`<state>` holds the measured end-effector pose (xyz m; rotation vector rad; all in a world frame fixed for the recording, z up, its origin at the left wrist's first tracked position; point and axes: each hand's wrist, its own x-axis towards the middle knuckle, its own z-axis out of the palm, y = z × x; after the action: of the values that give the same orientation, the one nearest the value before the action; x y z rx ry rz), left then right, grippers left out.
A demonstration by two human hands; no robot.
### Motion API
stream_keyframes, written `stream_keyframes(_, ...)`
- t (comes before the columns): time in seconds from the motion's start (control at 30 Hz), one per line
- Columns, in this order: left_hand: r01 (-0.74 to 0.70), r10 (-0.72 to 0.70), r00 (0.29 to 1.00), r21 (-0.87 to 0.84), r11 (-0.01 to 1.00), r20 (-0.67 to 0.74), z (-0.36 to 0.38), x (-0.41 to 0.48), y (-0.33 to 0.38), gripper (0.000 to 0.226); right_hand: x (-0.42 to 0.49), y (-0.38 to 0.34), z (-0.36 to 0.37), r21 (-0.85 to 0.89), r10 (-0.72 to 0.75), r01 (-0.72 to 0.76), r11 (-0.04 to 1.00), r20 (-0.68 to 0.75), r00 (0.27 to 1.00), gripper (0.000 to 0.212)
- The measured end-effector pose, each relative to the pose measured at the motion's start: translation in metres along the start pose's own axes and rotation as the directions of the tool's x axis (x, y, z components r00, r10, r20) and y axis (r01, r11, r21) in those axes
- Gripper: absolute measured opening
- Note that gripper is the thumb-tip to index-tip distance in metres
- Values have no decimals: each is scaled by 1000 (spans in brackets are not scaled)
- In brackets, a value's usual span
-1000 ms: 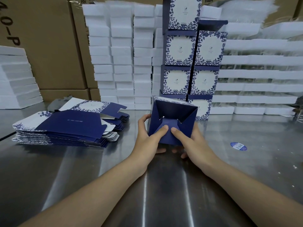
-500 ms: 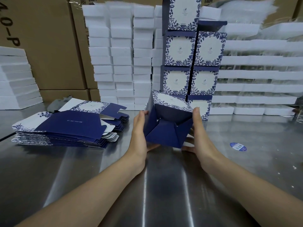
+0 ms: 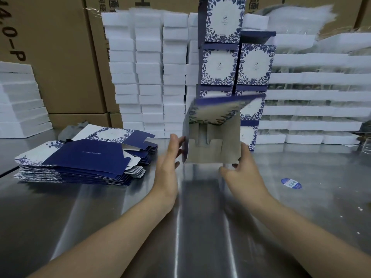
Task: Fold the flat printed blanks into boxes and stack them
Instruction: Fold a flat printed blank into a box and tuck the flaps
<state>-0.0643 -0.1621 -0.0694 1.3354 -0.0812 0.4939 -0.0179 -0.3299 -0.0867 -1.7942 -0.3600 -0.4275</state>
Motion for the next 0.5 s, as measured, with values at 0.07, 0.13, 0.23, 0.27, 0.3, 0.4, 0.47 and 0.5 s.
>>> stream_keyframes(0.07,-29,29,999,26,999,30,3,-3,-2,47,-1,-1,0,7,16,-16,1000,13,1000,67)
stream_keyframes(0.13,-50,47,998,73,996,46,2,-4,-4,55,-2,-2,0,31,1,-2,1000,15,1000,68)
stream_keyframes(0.23,-62,60,998,88,994,27,0,-1,-5,70,-2,-6,2,89,29,-33,995,46,998,61)
stream_keyframes(0.27,-61,59,998,94,994,22,-1,-1,-5,71,-2,-7,1,129,42,-49,990,57,998,58)
stream_keyframes(0.3,-54,53,999,105,993,13,-1,-1,-5,70,-3,-9,1,156,50,-59,986,66,997,56)
stream_keyframes(0.4,-35,41,998,144,989,-39,-5,5,-12,42,-3,-12,-1,147,133,-142,979,75,988,75)
stream_keyframes(0.47,-37,49,994,132,991,-94,-6,10,-13,25,-3,-14,-2,119,183,-191,974,75,980,81)
stream_keyframes(0.5,-41,61,988,144,989,-141,-7,12,-14,29,-2,-14,-3,106,195,-203,974,73,978,81)
